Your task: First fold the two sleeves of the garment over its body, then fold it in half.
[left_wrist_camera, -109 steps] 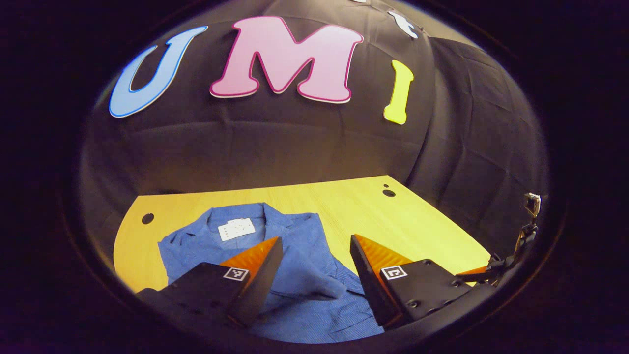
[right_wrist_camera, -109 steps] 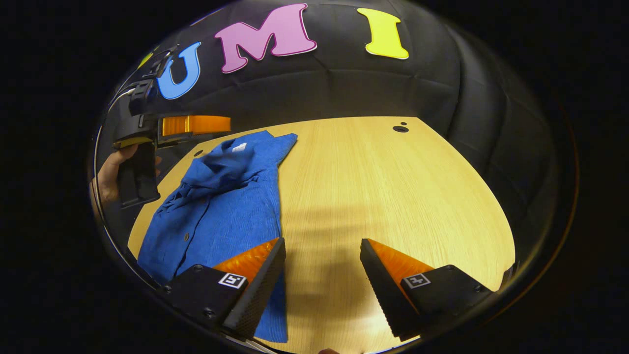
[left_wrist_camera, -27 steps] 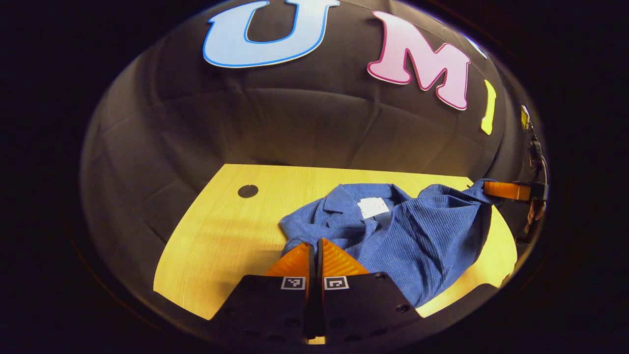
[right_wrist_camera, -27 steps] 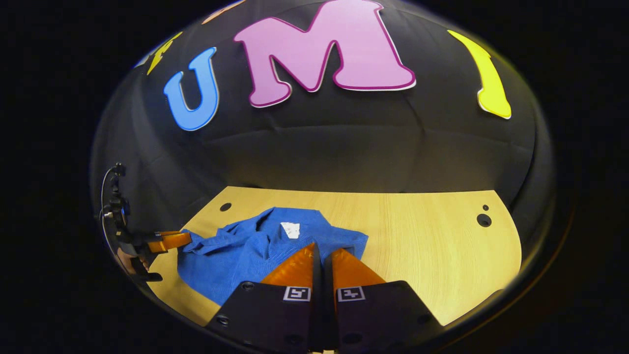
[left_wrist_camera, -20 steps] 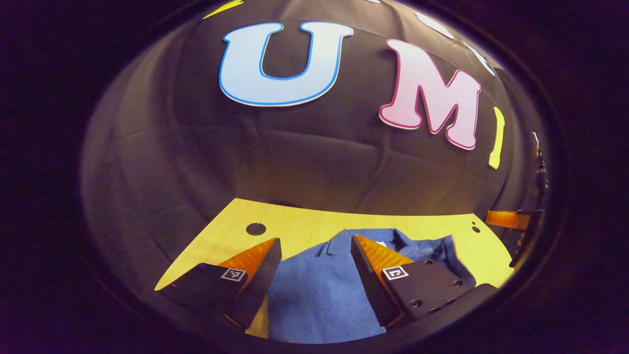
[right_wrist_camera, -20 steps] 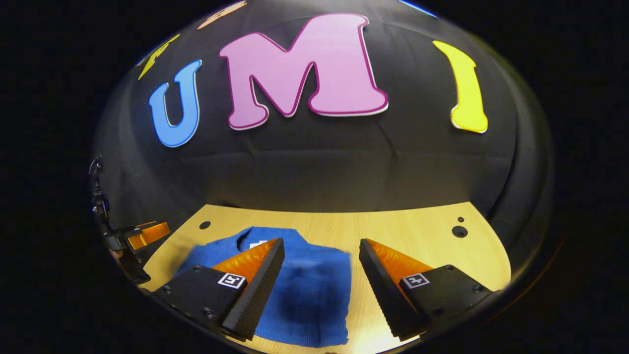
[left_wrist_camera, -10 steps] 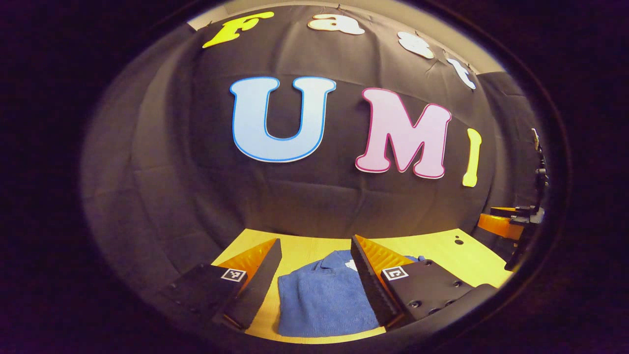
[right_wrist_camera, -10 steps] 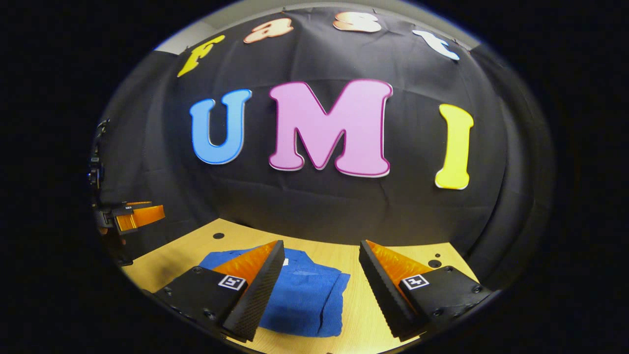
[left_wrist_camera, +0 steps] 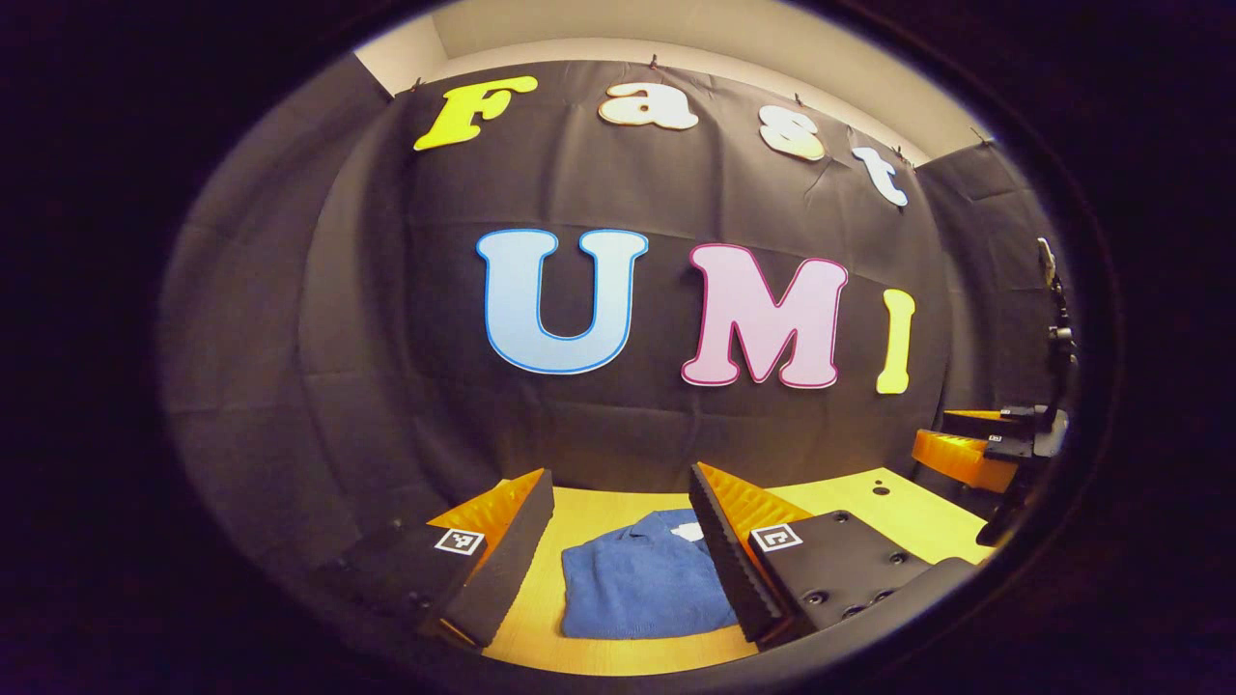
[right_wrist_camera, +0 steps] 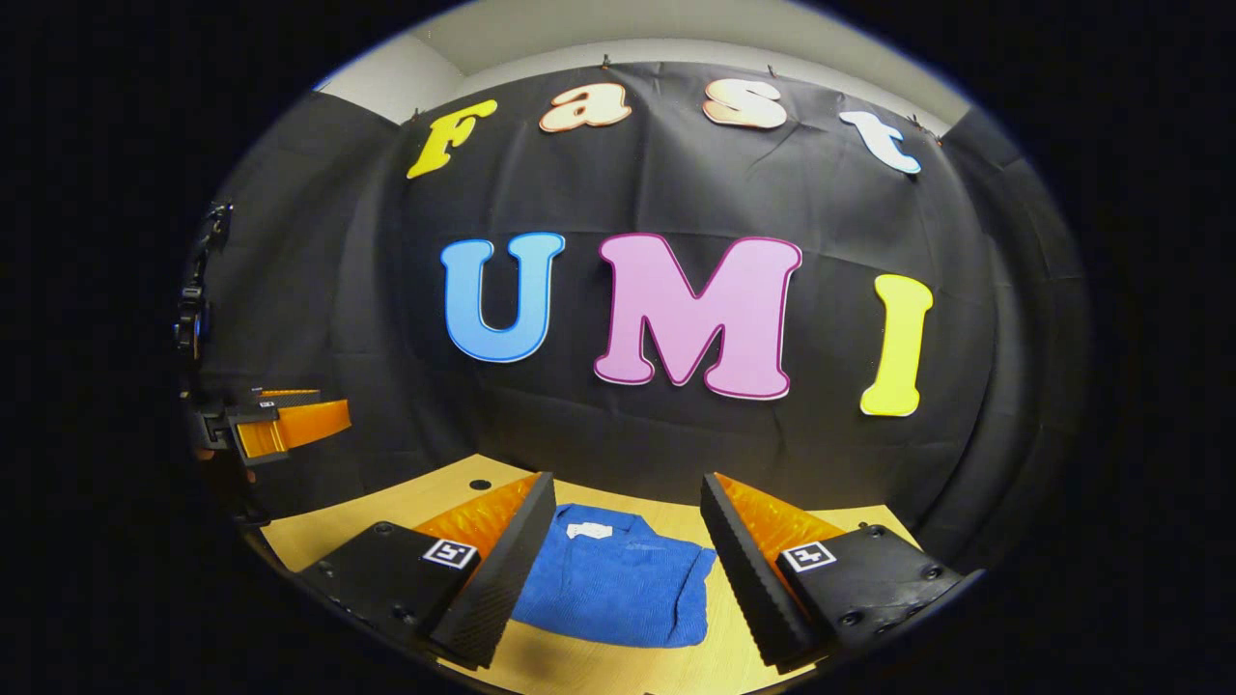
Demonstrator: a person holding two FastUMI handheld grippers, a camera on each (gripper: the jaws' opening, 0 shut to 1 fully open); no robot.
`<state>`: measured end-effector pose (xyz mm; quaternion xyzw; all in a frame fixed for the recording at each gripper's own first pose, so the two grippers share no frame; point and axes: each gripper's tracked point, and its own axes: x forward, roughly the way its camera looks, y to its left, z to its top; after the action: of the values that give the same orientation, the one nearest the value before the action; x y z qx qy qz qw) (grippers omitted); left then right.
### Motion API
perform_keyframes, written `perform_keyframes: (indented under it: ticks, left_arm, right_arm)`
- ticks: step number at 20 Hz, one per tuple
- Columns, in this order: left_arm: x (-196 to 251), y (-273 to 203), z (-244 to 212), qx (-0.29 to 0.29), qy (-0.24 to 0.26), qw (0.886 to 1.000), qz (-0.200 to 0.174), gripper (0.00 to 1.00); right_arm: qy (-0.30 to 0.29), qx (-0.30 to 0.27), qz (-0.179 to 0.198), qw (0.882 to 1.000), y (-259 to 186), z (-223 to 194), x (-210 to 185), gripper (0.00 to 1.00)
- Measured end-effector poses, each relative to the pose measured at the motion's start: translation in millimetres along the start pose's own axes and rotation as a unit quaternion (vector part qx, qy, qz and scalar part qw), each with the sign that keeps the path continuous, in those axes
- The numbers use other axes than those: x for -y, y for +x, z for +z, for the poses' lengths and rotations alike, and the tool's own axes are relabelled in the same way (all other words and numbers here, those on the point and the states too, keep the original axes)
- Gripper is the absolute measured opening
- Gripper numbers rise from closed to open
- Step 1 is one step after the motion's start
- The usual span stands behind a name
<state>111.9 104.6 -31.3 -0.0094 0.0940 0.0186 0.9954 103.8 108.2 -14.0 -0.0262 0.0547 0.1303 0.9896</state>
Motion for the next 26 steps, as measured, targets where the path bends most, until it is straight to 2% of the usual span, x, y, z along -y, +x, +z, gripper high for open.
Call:
perform_keyframes:
  ticks: [8,17,26]
  left_arm:
    - [-2,-13,-4,-0.002,-0.004,1.0,0.001,0.83]
    - [3,-23,4,0.015,0.018,1.0,-0.005,0.83]
    - [2,-23,1,0.015,0.015,1.0,-0.007,0.82]
  right_arm:
    - [0.016,0.011,0.003,1.0,3,17,-11,0.98]
    - [0.008,0.004,-0.002,1.0,2,15,-9,0.98]
    - [-0.002,0.0,-0.002,1.0,-1,13,-10,0.98]
